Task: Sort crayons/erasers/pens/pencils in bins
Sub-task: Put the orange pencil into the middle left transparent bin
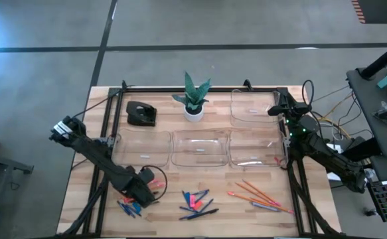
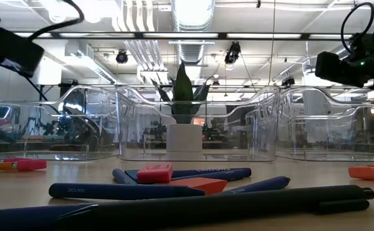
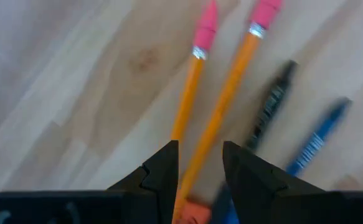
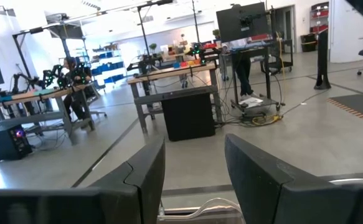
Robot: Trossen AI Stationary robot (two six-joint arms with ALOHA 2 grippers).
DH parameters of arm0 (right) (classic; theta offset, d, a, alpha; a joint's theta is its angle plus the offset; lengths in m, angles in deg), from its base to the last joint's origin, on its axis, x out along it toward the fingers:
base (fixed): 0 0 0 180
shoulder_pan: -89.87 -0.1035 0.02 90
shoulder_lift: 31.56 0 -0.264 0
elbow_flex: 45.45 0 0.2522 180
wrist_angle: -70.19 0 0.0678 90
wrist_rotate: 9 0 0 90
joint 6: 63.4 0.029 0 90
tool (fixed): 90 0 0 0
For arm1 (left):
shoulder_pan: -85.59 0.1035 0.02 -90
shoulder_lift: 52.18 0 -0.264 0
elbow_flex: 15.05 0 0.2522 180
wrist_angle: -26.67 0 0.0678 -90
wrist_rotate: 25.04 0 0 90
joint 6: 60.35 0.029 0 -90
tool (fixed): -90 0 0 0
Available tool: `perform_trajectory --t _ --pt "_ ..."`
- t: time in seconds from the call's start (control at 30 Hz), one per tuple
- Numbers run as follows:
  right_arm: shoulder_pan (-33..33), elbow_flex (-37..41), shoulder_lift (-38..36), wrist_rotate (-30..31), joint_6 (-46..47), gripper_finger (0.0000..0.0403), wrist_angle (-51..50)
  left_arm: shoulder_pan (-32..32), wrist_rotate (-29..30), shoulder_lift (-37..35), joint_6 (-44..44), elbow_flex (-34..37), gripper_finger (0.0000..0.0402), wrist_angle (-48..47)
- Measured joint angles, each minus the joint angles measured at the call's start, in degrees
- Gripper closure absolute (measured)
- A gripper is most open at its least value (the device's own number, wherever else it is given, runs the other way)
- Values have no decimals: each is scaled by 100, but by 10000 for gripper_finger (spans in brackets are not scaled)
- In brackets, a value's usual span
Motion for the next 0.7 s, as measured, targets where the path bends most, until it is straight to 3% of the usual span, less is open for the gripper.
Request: perform_trajectory --t 0.4,0.7 --pt "-1 0 0 2 0 245 2 0 101 471 10 -13 296 -155" --pt "-1 0 0 0 -1 245 -2 0 110 416 6 -11 389 -169"
